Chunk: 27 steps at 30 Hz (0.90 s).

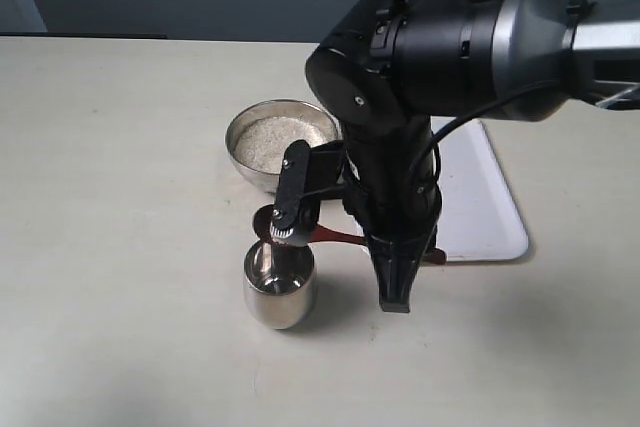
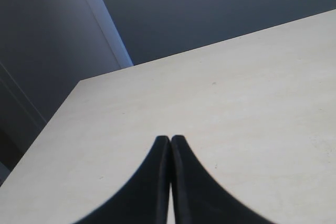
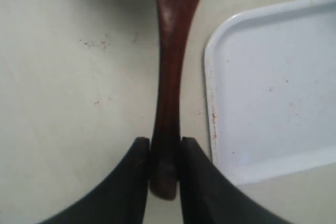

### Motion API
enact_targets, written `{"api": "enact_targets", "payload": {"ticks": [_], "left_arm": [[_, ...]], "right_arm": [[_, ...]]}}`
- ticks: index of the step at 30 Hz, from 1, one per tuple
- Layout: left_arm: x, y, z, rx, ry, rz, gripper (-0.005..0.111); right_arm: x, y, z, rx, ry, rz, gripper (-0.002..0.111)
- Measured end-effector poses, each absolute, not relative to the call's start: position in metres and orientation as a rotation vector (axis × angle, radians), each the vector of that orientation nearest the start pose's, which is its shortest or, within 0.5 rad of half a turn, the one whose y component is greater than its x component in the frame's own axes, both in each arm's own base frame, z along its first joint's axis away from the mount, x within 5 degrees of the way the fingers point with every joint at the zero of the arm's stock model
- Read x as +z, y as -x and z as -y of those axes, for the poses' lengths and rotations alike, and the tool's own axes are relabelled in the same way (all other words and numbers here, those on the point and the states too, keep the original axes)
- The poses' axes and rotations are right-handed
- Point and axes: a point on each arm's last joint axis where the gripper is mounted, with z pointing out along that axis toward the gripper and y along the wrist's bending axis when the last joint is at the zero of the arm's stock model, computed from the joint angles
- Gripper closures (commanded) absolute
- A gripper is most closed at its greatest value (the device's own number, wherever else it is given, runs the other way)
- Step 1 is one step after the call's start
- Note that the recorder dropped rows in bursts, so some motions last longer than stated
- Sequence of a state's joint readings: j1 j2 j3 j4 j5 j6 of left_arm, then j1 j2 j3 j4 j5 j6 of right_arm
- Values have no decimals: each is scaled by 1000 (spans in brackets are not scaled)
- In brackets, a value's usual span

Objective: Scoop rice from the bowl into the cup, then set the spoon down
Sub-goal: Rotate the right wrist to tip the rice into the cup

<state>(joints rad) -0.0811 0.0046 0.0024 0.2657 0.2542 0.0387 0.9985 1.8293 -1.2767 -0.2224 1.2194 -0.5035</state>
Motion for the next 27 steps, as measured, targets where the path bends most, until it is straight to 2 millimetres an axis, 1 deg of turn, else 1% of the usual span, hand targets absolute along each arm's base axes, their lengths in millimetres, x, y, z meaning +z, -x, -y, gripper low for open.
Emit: {"api": "enact_targets", "payload": {"ticks": [5,13,18,23,27], "left_arm": [[190,-56,-2,215,-279,-1718,106],[190,-56,-2,215,-279,-1718,106],[190,-56,-2,215,-279,-1718,106],[190,-56,-2,215,-279,-1718,106],[190,-56,-2,215,-279,-1718,106]], "right_arm": [[205,-184,-280,-510,2293,-2121,109],[208,-182,-283,-610,2187,-2130,109],[208,-176,-287,-633,2181,-2102,109],[198,-172,-281,-678,2203,-2109,109],[195,-170,-278,-704,2193,-2122,109]]}}
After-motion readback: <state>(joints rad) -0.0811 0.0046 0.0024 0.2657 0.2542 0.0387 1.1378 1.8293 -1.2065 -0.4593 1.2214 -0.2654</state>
